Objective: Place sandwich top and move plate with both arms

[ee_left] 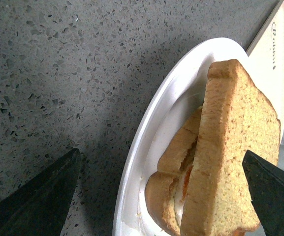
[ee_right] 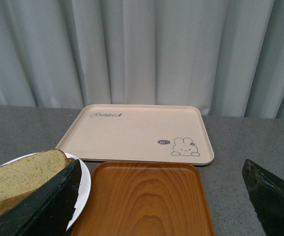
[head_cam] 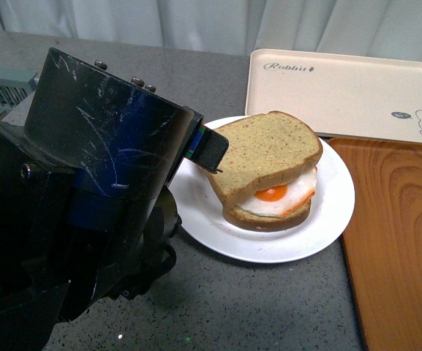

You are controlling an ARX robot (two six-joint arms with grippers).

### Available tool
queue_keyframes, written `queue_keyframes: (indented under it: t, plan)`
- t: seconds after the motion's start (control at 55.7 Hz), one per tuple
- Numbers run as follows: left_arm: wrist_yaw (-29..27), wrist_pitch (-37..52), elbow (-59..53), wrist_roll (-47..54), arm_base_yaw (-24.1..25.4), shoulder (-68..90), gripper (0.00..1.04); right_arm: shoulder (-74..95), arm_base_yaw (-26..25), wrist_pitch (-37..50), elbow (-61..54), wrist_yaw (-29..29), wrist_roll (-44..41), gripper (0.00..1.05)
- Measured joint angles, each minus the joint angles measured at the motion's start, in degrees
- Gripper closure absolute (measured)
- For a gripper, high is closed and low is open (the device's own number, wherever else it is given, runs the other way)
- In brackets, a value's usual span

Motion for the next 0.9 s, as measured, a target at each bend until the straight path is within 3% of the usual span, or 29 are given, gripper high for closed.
queue_keyframes:
  t: [0.269, 0.897]
  plan:
    - [-0.2, -0.1, 1.0, -2.2, 0.2, 1.6, 0.08, 0.0, 0.0, 0.0, 0.0, 0.0, 0.0, 0.09]
    - [0.4, 2.6, 0.8, -5.4, 0.0, 2.6, 1.01, 0.0, 0.0, 0.0, 0.0, 0.0, 0.0, 0.09]
